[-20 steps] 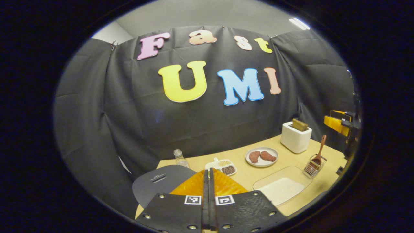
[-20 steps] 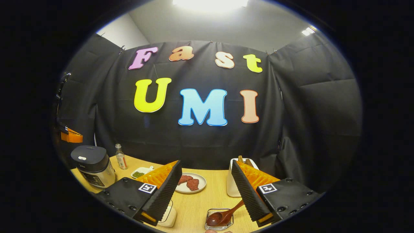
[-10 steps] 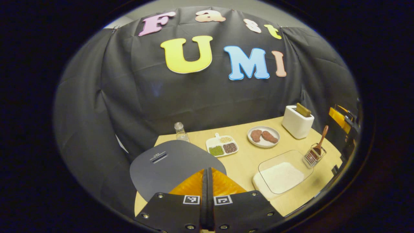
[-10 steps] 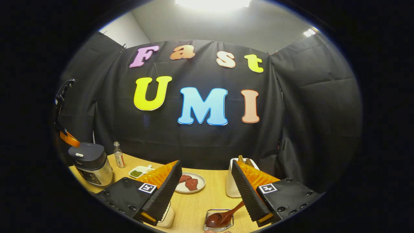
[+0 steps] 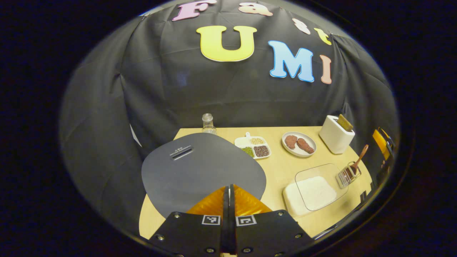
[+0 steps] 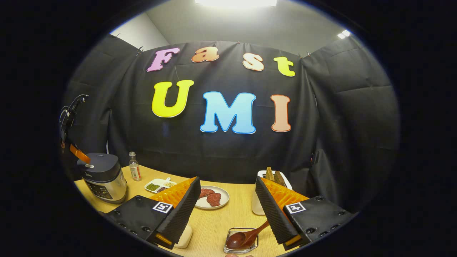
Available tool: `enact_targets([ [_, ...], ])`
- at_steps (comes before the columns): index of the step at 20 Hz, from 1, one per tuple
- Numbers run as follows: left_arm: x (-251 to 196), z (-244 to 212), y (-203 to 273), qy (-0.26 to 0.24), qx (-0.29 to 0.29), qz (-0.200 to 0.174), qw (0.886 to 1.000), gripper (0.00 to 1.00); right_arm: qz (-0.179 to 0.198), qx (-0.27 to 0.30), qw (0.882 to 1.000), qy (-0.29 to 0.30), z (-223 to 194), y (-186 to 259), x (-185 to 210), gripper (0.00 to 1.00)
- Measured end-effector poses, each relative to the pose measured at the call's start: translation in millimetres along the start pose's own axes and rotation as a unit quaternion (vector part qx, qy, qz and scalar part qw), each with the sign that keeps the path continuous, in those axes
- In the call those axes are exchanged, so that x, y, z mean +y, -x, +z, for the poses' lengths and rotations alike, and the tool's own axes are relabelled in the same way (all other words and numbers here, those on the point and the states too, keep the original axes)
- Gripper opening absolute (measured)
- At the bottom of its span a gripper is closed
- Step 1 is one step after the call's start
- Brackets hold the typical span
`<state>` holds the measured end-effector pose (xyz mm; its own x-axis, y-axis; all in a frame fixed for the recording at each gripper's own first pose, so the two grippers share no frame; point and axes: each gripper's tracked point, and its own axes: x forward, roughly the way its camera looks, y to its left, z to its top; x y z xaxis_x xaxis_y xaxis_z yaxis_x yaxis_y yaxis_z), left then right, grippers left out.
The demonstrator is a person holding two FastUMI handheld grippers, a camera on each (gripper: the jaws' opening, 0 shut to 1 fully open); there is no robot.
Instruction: Close the left gripper, press the button to open the rice cooker; take a wooden spoon from the chopstick holder with the right hand, scoop a spoonful of rice and pour it into the rice cooker, then put the wooden spoon back into the chopstick holder.
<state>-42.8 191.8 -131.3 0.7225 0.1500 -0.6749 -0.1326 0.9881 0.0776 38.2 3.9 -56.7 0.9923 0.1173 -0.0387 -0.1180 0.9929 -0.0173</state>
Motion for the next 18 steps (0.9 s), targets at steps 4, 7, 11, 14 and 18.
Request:
enact_targets([
  [4,0.5,-11.9,-2.6,0.010,0.015,-0.003,1.000,0.02,0.000,0.000,1.000,0.002,-1.9,1.6,-1.6,0.99],
  [7,1.2,-19.7,-2.9,0.012,0.024,-0.010,1.000,0.01,-0.021,0.007,1.000,0.018,-9.2,4.9,-14.7,0.99],
  [11,0.7,-22.0,-3.4,0.007,0.028,-0.011,1.000,0.01,-0.039,0.008,0.999,0.005,-10.9,6.1,-27.7,0.99],
  [14,0.5,-23.4,-3.5,0.012,0.023,-0.024,0.999,0.01,-0.039,0.003,0.999,-0.012,-7.6,4.9,-31.6,0.97],
  [18,1.4,-26.2,-5.0,0.011,0.024,-0.036,0.999,0.02,-0.047,0.011,0.999,-0.010,-12.8,7.6,-36.3,0.99],
])
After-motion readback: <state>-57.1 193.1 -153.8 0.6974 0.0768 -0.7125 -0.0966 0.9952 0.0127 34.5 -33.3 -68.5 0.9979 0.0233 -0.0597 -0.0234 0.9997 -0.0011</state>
